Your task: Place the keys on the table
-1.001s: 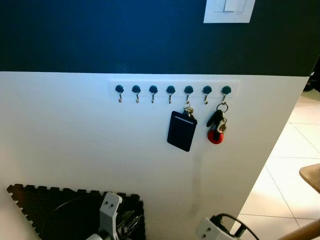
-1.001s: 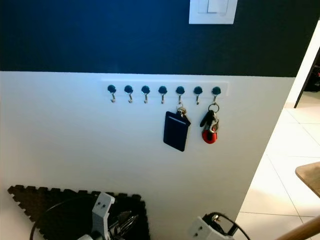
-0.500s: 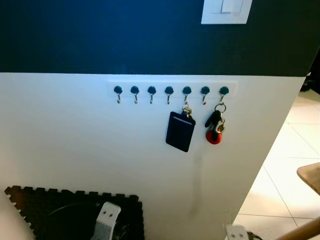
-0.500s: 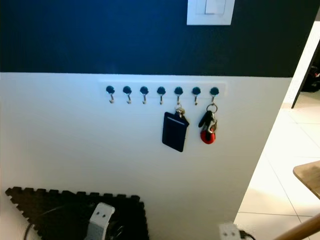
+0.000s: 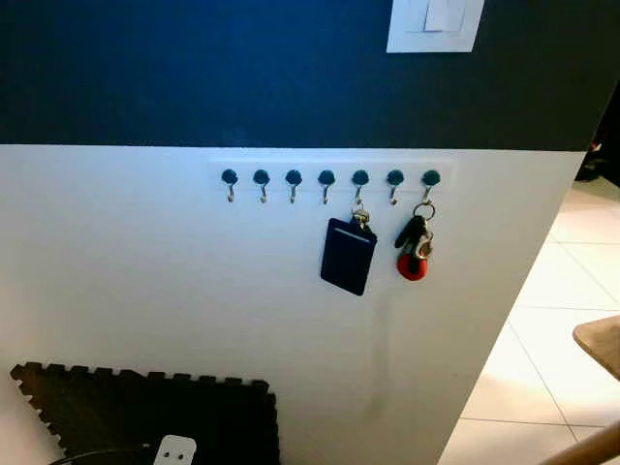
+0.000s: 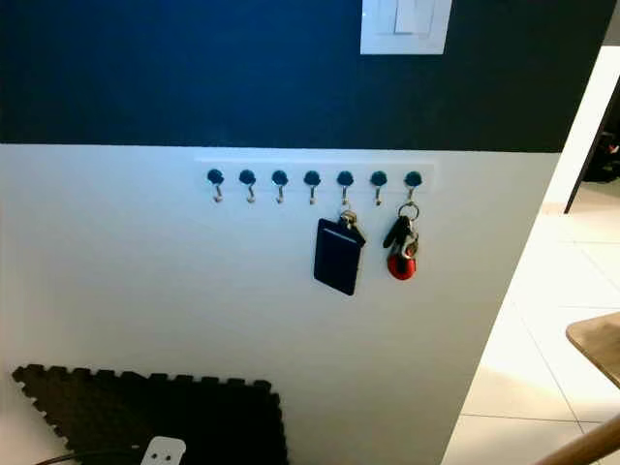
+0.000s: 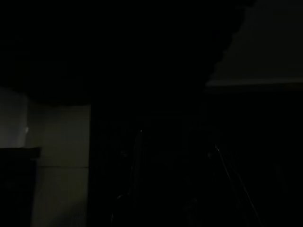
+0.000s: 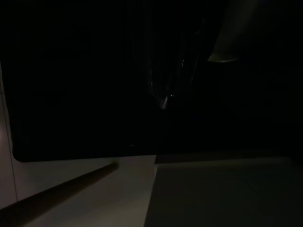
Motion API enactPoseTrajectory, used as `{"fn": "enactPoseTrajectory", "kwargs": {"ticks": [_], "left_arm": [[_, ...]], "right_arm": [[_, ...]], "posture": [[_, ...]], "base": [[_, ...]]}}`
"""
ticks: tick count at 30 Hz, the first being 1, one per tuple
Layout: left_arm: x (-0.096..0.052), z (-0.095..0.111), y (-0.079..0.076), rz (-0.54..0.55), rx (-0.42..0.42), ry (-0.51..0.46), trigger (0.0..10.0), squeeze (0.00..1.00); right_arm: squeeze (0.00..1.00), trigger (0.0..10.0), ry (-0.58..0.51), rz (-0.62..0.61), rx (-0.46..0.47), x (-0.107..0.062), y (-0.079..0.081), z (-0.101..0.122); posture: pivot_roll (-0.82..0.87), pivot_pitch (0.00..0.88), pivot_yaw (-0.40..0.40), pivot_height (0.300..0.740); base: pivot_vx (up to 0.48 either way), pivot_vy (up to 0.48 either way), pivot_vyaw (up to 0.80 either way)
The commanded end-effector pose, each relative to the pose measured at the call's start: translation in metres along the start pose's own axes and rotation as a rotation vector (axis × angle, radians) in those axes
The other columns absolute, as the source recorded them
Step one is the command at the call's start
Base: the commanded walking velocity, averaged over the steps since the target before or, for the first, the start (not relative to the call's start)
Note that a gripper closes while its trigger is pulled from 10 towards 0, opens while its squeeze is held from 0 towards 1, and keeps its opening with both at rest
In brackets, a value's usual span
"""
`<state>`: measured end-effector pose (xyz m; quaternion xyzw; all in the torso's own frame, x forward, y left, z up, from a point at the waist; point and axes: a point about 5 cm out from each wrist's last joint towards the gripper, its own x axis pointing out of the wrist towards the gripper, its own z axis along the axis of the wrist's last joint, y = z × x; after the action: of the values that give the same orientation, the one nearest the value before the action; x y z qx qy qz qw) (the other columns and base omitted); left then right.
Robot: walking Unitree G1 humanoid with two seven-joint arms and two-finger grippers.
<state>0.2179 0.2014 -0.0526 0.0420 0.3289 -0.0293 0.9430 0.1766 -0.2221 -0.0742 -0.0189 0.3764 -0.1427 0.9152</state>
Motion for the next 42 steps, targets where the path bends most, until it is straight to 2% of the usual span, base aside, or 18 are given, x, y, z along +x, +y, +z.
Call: {"fn": "enactPoseTrajectory", "kwargs": {"ticks": [1,16,42], "left_arm": [[-0.001,-0.003,-0.002,-0.032,-0.042,0.0,10.0,0.0],[0.003,0.002,-0.017,-0.09,0.011,-0.019,10.0,0.0],[0.001,0.002,-0.014,-0.086,0.011,-0.047,10.0,0.0]], "right_arm": [[0.0,10.0,0.033,-0.001,0.014,-0.002,-0.001,-0.008],[0.0,10.0,0.021,0.027,0.013,-0.003,0.005,-0.008],[0.0,10.0,-0.001,0.068,-0.01,-0.002,0.011,-0.005]], "posture": [[0.01,0.036,0.025,0.74],[0.01,0.036,0.021,0.74],[0.02,0.045,0.015,0.74]], "base": [[0.0,0.0,0.0],[0.0,0.0,-0.73],[0.0,0.0,-0.8]]}}
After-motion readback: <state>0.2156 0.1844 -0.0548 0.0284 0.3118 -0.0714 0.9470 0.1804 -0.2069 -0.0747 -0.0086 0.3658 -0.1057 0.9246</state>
